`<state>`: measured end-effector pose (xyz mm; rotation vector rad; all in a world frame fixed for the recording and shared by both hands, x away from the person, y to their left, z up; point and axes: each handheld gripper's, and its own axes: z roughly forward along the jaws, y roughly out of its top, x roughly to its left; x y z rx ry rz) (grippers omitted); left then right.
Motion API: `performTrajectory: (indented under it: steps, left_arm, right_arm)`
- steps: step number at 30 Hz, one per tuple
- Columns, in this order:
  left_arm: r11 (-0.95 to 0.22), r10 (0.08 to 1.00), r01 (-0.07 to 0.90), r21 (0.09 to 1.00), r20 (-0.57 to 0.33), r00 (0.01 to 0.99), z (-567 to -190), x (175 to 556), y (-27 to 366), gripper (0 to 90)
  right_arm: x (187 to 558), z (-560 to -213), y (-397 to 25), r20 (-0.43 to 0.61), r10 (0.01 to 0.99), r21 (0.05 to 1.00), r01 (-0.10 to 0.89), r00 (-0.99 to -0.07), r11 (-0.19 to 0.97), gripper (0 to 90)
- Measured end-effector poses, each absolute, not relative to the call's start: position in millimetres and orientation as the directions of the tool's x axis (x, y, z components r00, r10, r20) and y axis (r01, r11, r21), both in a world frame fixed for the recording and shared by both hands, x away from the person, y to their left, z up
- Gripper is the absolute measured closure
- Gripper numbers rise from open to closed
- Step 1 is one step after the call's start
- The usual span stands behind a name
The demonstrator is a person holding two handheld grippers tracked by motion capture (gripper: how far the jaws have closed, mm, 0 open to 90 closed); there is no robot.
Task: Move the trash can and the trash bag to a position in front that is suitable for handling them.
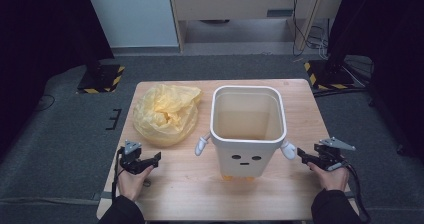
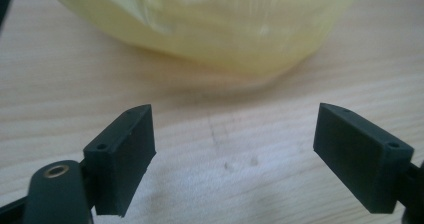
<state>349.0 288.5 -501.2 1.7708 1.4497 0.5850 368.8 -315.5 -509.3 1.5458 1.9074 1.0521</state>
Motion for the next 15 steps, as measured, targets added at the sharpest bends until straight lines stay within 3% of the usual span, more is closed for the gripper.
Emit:
performTrajectory:
  steps: [15]
  left_arm:
    - [0.009,0.94,0.334,0.942,-0.122,0.318,-440.6,330.3,277.8,25.7]
  right_arm:
    - [368.5,-438.0,-296.9,0.116,0.946,0.905,0.424,-0.303,0.025,24.8]
